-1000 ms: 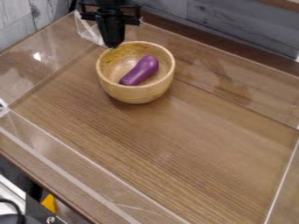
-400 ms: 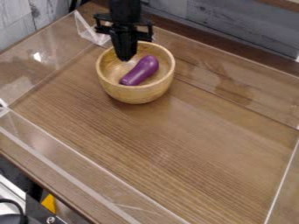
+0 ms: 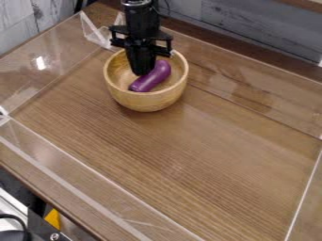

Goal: Remove the purple eggplant from inside the brown bowl and put it on the table

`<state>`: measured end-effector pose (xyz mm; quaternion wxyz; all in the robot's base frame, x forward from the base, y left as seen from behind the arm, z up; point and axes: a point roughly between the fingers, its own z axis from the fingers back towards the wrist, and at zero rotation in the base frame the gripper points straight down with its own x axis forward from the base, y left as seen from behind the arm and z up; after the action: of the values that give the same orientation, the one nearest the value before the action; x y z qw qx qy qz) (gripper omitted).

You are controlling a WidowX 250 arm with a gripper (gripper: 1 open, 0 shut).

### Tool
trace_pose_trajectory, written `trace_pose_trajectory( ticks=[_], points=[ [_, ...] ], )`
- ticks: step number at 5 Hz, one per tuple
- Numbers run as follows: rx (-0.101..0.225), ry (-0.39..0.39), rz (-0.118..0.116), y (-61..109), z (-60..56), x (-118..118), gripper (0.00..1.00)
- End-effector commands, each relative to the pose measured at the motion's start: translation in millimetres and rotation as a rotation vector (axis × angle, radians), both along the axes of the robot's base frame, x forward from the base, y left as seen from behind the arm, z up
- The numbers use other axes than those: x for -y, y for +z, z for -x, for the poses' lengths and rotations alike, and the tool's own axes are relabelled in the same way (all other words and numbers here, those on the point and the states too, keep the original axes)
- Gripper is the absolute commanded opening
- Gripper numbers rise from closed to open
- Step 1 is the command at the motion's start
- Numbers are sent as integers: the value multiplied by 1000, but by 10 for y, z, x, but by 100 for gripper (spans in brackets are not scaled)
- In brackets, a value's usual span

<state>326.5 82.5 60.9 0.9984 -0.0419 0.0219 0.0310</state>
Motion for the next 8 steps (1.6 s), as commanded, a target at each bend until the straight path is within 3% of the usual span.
trace_pose_trajectory(
  ticks=[1,4,5,8],
  points=[
    [30,-18,-20,58,-39,45,100],
    [39,-37,-49,-17,-135,76,100],
    [41,-41,-60,-36,-158,90,0],
    [64,-59,-117,71,-180,126,0]
  ],
)
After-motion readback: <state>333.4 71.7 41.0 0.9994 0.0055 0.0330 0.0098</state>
